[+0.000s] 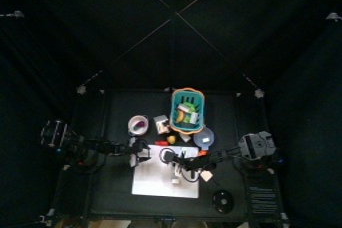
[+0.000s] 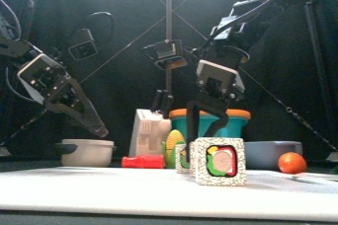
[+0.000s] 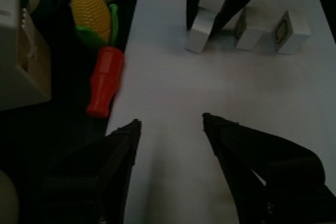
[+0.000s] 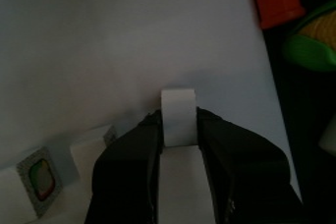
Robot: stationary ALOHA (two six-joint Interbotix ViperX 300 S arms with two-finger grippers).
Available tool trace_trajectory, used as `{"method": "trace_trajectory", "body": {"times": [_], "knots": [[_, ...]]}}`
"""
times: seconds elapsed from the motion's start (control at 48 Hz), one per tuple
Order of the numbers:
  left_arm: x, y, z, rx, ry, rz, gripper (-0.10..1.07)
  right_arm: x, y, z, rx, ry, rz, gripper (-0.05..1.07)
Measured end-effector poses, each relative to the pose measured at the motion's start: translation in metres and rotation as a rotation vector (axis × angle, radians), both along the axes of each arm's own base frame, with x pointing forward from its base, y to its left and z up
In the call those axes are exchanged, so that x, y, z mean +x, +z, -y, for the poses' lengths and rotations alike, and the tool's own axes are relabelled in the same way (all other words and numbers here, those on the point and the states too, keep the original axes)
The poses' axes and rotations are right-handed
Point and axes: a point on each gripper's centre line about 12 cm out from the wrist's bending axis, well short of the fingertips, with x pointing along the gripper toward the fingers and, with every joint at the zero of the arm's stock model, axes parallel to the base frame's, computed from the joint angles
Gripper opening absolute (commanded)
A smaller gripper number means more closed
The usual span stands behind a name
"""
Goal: Grab piece of sushi
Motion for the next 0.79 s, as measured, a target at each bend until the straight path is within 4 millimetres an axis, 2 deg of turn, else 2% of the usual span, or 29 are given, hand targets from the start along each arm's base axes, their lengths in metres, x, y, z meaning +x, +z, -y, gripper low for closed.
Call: {"method": "trace_trajectory", "body": {"times": [0.479,0.792], "knots": [[0.000,0.000,0.000,0.000,0.000,-0.002,0.90,-0.016,0.045,0.008,-0.049,-0.052,0.019,0.54],[0.003,0.002,0.002,0.001,-0.007,0.009,0.90,-0.058,0.081,0.015,-0.012,-0.084,0.083,0.54]]}}
